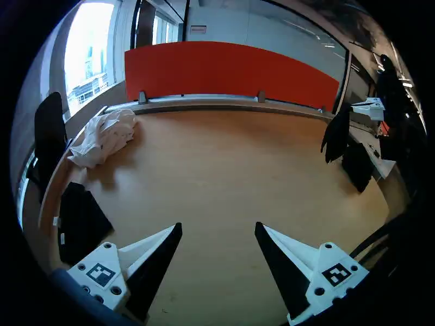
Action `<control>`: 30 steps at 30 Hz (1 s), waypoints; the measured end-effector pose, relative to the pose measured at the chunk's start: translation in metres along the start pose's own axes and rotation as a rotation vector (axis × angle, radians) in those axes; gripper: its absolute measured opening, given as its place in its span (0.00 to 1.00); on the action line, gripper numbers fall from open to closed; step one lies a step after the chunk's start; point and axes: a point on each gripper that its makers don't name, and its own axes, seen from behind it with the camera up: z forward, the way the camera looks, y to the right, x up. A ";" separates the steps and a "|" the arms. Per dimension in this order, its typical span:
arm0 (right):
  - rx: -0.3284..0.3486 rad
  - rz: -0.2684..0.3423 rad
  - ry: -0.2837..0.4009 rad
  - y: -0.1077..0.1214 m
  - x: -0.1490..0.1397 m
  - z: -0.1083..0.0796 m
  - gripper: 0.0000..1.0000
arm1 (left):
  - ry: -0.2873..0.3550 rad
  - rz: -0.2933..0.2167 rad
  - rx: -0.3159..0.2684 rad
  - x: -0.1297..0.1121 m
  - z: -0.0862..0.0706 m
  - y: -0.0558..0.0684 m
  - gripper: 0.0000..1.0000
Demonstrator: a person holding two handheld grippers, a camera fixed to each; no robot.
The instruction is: Fold towel
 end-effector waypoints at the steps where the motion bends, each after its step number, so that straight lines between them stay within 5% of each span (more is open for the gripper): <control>1: -0.005 0.003 -0.002 0.005 -0.001 0.000 0.05 | 0.000 0.001 0.001 0.001 0.000 0.000 1.00; 30: -0.132 0.072 -0.093 0.144 -0.044 -0.014 0.04 | -0.021 0.017 0.014 0.008 0.009 0.010 1.00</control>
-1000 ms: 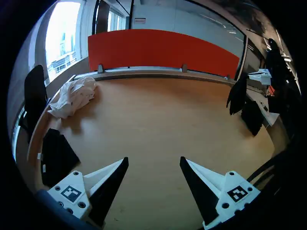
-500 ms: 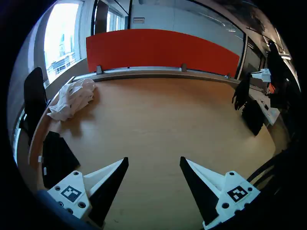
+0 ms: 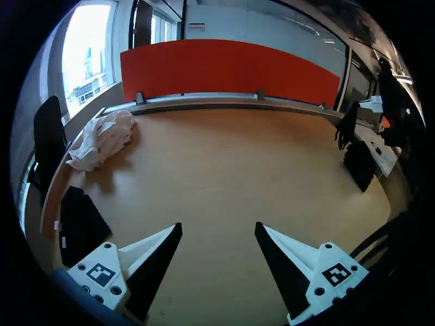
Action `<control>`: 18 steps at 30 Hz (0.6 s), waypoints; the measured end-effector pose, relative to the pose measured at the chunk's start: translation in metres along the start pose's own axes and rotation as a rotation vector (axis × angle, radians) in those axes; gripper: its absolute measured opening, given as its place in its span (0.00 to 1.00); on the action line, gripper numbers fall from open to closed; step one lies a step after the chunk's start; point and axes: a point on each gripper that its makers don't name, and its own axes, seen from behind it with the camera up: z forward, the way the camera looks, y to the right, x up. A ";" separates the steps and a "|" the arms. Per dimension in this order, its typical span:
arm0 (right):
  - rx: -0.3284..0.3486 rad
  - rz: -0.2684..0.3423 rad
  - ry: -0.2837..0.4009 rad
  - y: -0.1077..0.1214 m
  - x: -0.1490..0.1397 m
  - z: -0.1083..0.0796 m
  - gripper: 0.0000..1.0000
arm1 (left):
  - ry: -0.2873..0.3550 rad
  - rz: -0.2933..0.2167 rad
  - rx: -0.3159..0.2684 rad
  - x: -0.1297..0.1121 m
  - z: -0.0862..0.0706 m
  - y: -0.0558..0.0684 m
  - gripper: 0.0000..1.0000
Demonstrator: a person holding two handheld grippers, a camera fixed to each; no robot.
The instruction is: Fold towel
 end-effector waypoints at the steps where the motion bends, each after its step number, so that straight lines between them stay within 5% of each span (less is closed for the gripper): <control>1: -0.004 0.001 -0.003 0.004 -0.001 0.000 0.04 | 0.000 0.001 0.001 0.000 0.000 0.000 1.00; 18: -0.052 0.033 -0.049 0.052 -0.025 0.004 0.04 | -0.007 0.012 0.006 0.003 0.004 0.009 1.00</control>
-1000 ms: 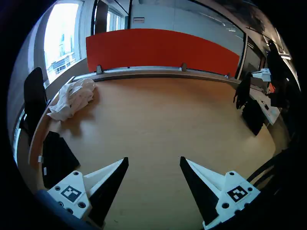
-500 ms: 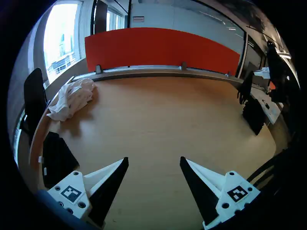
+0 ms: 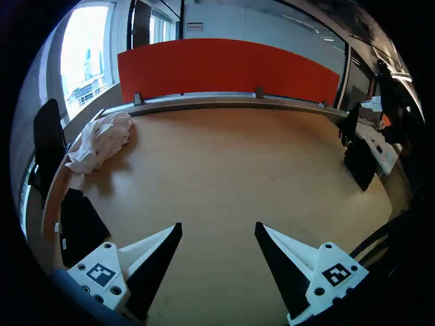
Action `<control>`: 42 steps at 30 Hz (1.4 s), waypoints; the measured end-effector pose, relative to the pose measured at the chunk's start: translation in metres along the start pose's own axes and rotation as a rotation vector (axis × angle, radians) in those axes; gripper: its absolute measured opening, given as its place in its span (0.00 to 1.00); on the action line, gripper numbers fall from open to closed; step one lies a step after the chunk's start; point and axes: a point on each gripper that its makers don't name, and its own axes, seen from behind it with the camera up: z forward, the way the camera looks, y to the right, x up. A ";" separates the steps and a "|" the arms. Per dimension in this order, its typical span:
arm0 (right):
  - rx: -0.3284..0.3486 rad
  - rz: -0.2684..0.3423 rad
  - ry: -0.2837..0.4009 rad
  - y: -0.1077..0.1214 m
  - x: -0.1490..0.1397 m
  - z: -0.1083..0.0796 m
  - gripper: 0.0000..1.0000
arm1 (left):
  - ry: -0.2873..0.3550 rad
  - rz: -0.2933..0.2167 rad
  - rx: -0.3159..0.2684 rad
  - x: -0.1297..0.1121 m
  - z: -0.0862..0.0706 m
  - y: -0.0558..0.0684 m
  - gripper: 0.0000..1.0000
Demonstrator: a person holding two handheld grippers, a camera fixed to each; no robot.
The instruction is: Fold towel
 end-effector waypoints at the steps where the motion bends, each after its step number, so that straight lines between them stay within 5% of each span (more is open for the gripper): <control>1: -0.001 0.002 -0.001 0.001 -0.001 0.000 0.04 | 0.000 0.001 0.000 0.000 0.000 0.001 1.00; 14: -0.033 0.022 -0.019 0.019 -0.029 -0.024 0.04 | 0.000 0.017 -0.015 0.006 0.003 0.011 1.00; 29: -0.071 0.101 -0.097 0.030 -0.112 -0.071 0.04 | -0.001 0.041 -0.045 0.006 0.005 0.027 1.00; 42: -0.061 0.105 -0.086 0.013 -0.111 -0.080 0.04 | 0.005 0.050 -0.060 0.008 0.007 0.030 1.00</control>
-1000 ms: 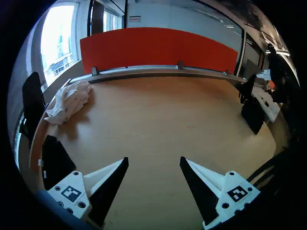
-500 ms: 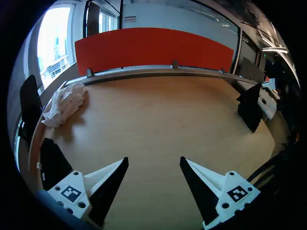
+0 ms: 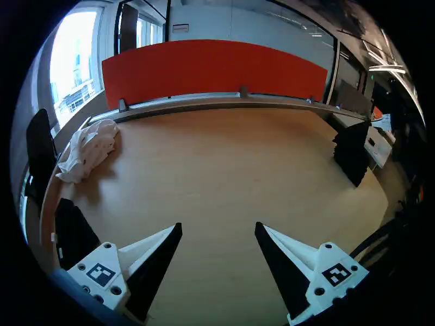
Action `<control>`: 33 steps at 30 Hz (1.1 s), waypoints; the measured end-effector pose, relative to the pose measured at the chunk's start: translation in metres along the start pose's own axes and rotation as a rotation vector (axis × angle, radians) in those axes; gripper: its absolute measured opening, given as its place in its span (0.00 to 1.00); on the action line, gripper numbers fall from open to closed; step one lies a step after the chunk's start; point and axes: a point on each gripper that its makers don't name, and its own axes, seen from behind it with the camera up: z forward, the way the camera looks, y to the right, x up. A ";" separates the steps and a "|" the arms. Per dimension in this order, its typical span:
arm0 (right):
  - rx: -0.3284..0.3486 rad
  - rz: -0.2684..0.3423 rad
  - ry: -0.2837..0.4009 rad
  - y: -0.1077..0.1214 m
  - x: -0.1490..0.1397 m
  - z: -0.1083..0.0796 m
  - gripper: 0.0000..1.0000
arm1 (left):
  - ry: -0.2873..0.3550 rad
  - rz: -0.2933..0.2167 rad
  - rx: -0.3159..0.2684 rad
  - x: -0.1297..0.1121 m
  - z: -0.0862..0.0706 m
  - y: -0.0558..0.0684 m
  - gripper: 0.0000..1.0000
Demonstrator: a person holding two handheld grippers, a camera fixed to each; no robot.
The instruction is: Fold towel
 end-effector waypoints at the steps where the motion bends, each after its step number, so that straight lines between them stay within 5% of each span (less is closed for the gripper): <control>1: 0.002 -0.003 0.002 -0.002 0.001 0.000 0.04 | 0.001 0.000 0.000 0.000 0.000 0.000 1.00; 19: 0.005 -0.019 -0.007 -0.011 0.001 0.002 0.04 | 0.005 -0.008 0.006 -0.003 -0.006 -0.010 1.00; 33: -0.024 0.020 -0.078 -0.001 -0.054 -0.005 0.04 | 0.003 0.007 0.004 -0.001 -0.006 -0.008 1.00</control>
